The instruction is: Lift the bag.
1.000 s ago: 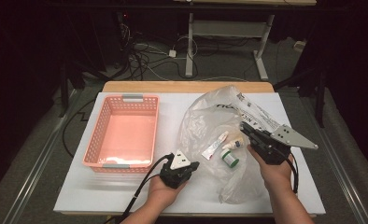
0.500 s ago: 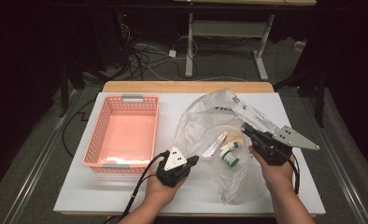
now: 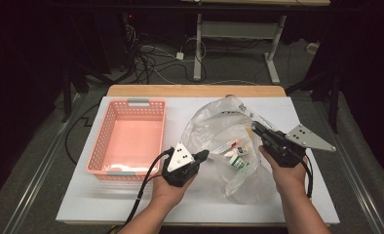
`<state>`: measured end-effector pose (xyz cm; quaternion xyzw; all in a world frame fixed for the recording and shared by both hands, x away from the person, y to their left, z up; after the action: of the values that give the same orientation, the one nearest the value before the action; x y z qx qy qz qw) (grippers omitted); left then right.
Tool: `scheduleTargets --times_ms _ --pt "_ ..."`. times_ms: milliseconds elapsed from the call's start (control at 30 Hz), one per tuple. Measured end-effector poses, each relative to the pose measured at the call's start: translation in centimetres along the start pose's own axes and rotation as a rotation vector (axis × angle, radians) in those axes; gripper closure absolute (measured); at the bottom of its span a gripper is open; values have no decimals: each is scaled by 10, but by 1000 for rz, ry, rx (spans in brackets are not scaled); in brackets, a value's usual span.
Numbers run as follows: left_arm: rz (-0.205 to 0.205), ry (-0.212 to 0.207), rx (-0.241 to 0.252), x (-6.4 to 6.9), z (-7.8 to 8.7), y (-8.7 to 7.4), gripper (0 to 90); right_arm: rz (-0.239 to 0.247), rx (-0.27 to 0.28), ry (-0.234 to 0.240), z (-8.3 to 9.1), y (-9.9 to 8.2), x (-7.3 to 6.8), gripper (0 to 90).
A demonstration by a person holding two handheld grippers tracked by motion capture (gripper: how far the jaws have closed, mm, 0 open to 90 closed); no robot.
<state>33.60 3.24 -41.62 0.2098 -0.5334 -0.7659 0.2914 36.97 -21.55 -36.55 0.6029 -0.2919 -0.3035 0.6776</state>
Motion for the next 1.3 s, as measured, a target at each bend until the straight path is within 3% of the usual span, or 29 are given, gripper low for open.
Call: scheduleTargets --times_ms 333,800,1000,1133,1300 --pt "-23 66 104 -13 -6 56 885 14 53 -22 -2 35 11 900" --pt "-93 98 222 -23 -23 153 885 12 151 -112 -11 98 43 900" --pt "-114 122 247 -30 -26 189 885 14 196 -143 -6 129 56 900" --pt "-119 140 249 -35 -28 198 885 10 213 -152 2 137 62 900" --pt "-95 159 204 -45 -41 187 883 -23 178 -168 0 114 72 900"
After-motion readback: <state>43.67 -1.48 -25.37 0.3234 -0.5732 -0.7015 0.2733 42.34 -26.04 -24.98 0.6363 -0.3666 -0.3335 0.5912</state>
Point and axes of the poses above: each handheld gripper's, and its own axes: z roughly backward along the jaws, y roughly out of its top, x roughly to its right, the point moved 4 cm from there along -z, roughly forward along the jaws, and after that the axes turned 2 degrees about y, right-handed, at the moved point
